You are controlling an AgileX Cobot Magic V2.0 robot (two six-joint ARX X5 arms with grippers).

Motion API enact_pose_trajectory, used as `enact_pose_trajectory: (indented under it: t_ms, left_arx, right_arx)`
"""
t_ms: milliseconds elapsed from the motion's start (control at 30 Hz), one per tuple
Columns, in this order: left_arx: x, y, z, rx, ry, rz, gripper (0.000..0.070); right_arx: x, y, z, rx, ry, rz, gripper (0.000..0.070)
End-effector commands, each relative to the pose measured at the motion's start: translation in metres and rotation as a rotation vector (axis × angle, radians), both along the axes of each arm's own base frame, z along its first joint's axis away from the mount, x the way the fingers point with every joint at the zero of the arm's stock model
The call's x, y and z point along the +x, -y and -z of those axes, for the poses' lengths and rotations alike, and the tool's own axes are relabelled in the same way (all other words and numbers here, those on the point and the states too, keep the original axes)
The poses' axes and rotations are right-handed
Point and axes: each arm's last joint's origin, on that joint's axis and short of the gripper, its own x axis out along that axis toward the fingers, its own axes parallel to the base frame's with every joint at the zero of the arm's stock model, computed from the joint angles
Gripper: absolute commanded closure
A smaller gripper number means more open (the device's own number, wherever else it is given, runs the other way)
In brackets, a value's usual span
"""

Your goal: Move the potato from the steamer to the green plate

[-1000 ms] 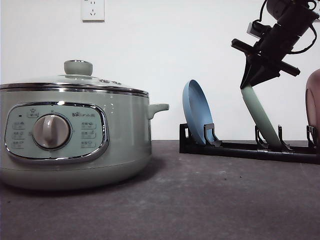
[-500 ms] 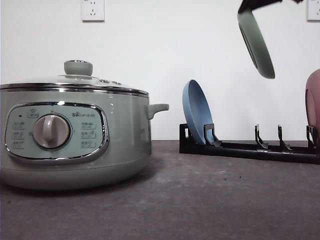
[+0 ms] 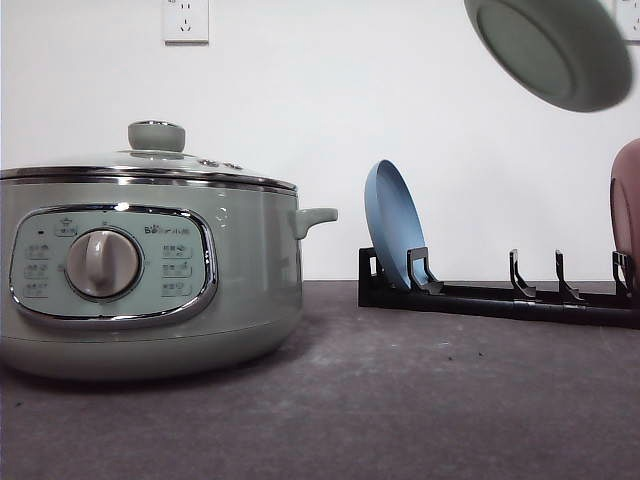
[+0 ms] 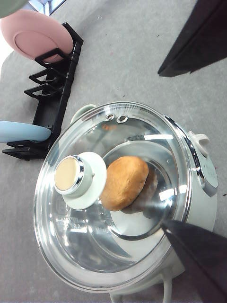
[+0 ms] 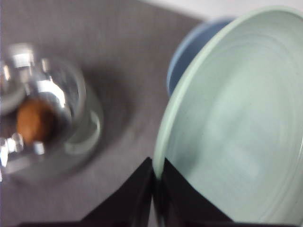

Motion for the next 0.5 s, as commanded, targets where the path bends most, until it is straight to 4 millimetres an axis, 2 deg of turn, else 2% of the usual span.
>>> enact_pose_trajectory:
  t_ms: [0, 167, 467]
  left_arx:
    - [0.000, 0.000, -0.007, 0.002, 0.031, 0.011, 0.0080]
    - [0.000, 0.000, -0.007, 0.002, 0.031, 0.011, 0.0080]
    - [0.000, 0.000, -0.007, 0.002, 0.031, 0.011, 0.0080]
  right_arx:
    - [-0.003, -0.010, 0.002, -0.051, 0.009, -0.045, 0.0693]
    - [-0.015, -0.036, 0.028, -0.161, -0.059, -0.108, 0.0693]
    - [-0.044, -0.081, 0.100, -0.358, -0.187, -0.242, 0.0693]
